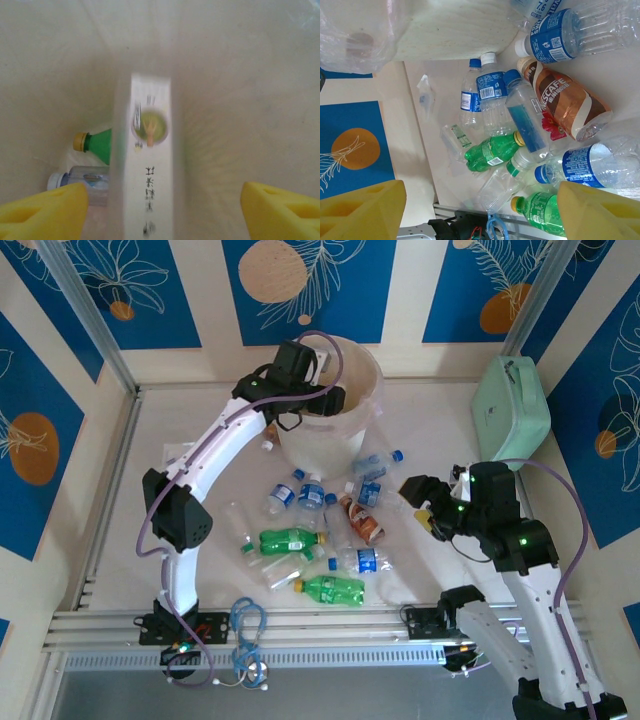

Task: Put the plastic bottles in the bin

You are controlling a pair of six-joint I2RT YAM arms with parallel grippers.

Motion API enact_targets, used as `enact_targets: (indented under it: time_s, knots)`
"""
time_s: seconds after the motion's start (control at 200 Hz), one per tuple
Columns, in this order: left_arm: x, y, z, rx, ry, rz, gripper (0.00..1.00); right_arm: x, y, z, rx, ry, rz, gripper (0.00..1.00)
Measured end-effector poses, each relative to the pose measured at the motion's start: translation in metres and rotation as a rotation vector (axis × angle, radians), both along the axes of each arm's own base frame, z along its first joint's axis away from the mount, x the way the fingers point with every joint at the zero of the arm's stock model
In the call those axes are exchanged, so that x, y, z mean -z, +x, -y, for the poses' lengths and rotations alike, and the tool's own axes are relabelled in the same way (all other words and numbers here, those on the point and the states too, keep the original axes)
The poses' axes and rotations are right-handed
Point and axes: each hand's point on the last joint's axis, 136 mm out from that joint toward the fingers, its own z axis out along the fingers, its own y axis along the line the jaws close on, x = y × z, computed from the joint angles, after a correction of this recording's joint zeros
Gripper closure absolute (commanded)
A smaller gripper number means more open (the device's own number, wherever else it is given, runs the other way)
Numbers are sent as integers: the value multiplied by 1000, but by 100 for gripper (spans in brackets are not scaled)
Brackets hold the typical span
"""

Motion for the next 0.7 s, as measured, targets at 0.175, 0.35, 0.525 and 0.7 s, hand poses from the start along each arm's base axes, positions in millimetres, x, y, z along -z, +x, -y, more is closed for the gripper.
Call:
enact_targets:
  time_s: [0.175,0.35,0.525,0.7]
  knots:
    - [-31,0,5,4,-60,44,9,0,0,0,-3,2,-1,20]
    - [-72,-8,3,10,-129,103,3,0,1,-1,-5,2,-6,20]
    - [-128,-28,-21,-27,-174,203,4,0,1,-1,-7,2,-3,20]
    - [-169,-59,-109,-207,-216,311,12,-2,1,-1,-9,0,2,20]
